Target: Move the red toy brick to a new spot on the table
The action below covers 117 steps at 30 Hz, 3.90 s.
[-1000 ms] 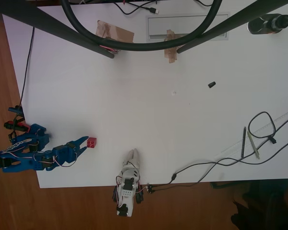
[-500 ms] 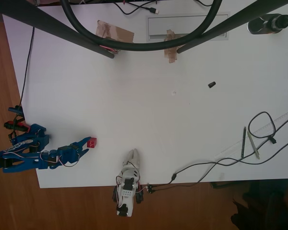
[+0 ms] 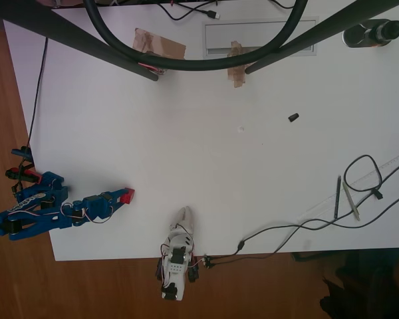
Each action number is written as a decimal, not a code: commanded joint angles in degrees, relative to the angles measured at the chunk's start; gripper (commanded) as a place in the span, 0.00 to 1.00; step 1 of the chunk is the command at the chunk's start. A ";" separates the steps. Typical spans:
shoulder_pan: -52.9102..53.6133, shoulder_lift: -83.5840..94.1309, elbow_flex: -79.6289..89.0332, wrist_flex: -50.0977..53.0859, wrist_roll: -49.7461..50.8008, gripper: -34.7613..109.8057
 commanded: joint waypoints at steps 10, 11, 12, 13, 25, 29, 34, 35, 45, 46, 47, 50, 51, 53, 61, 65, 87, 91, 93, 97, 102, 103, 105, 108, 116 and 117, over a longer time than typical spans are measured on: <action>13.10 5.71 -23.73 22.06 2.81 0.24; 15.64 5.36 -26.81 24.96 2.46 0.24; 18.54 4.83 -29.71 27.77 2.20 0.24; 21.71 4.31 -32.17 30.15 1.76 0.24; 65.30 -6.06 -36.56 34.10 -5.98 0.24; 74.36 -10.63 -34.37 30.59 -8.17 0.24; 78.66 -13.97 -28.39 24.08 -8.61 0.24; 79.01 -14.33 -27.51 23.64 -8.53 0.24; 79.19 -3.87 -27.86 26.46 -14.94 0.43; 78.05 -1.67 -29.18 26.72 -15.03 0.44; 76.29 0.88 -30.23 27.16 -15.12 0.45; 66.27 8.70 -31.99 32.78 -13.97 0.44; 61.70 11.43 -32.08 35.77 -13.10 0.43; 50.36 16.87 -30.94 42.28 -12.04 0.37; 7.47 41.04 -6.68 53.35 -13.27 0.26; -7.03 59.06 11.34 55.55 -12.04 0.24; -14.15 81.04 37.79 56.43 -2.37 0.27; -14.15 81.04 37.79 56.43 -2.72 0.27; -14.15 81.04 37.79 56.43 -2.81 0.27; -14.15 81.04 37.79 56.43 -2.81 0.27; -14.15 81.04 37.79 56.43 -2.81 0.27; -14.15 81.04 37.79 56.43 -2.81 0.27; -14.15 81.04 37.79 56.43 -2.81 0.27; -14.15 81.04 37.79 56.43 -2.81 0.27; -14.15 81.04 37.79 56.43 -2.81 0.27; -14.15 81.04 37.79 56.43 -2.81 0.27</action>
